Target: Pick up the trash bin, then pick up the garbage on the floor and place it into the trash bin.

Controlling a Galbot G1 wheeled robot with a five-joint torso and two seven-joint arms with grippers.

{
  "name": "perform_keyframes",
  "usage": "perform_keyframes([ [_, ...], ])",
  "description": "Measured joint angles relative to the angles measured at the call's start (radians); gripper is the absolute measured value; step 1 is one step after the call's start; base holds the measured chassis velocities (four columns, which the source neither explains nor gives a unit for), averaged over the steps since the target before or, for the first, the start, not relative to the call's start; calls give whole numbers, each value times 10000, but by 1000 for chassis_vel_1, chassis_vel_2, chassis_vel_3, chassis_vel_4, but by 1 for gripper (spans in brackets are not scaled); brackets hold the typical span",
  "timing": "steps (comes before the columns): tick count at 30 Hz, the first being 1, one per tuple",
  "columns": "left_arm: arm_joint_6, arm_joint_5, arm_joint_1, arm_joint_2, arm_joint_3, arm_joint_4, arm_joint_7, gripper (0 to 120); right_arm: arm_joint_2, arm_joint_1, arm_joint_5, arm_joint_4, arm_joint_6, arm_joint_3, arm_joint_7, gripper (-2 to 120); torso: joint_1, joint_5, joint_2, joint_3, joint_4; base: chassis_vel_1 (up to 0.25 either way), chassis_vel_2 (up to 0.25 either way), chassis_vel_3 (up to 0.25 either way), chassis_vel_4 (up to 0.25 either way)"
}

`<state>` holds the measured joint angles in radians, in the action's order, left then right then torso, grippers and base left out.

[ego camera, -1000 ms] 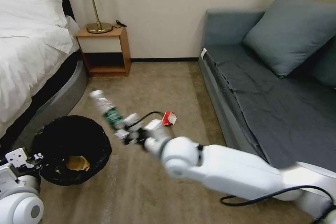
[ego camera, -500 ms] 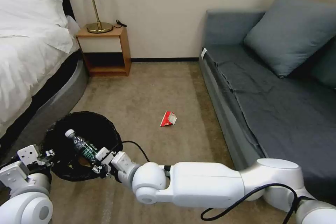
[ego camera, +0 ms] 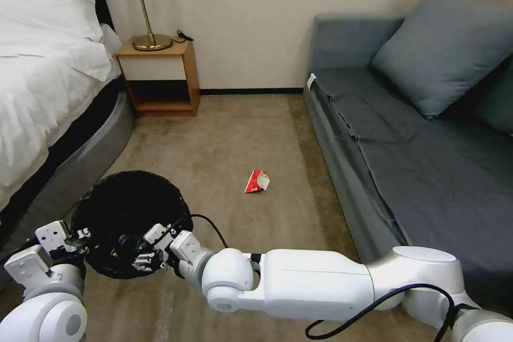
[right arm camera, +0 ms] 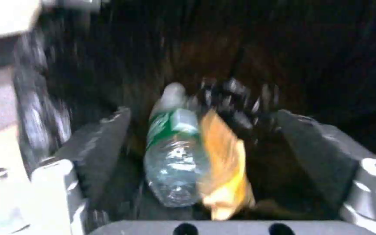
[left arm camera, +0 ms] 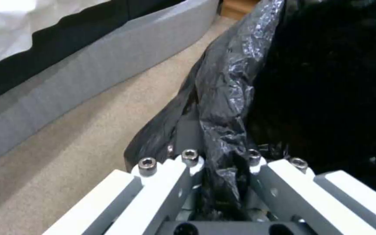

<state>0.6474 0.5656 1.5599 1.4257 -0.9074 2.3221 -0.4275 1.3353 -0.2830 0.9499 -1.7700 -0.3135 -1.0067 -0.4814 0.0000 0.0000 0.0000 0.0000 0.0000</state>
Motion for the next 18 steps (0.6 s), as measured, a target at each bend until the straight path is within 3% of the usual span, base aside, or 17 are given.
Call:
perform_keyframes([
  [3,0,-54,-33,-13,5,-210,-1,3,-51,-2,16,-396,-38,792,-58,99,0,0,0,0,1,0,0,0,0],
  [8,-36,-126,-59,-68,-40,-390,-4,3,-303,71,-60,-875,20,1807,-29,100,0,0,0,0,1,0,0,0,0],
  [16,-113,-112,-103,-197,-225,-519,31,3,-1582,-1065,-1650,-1755,1328,5414,993,100,0,4,0,0,1,0,0,0,0],
  [18,-113,-112,-103,-197,-225,-519,31,3,-1612,-1096,-1675,-1771,1334,5476,1002,100,0,4,0,0,1,0,0,0,0],
])
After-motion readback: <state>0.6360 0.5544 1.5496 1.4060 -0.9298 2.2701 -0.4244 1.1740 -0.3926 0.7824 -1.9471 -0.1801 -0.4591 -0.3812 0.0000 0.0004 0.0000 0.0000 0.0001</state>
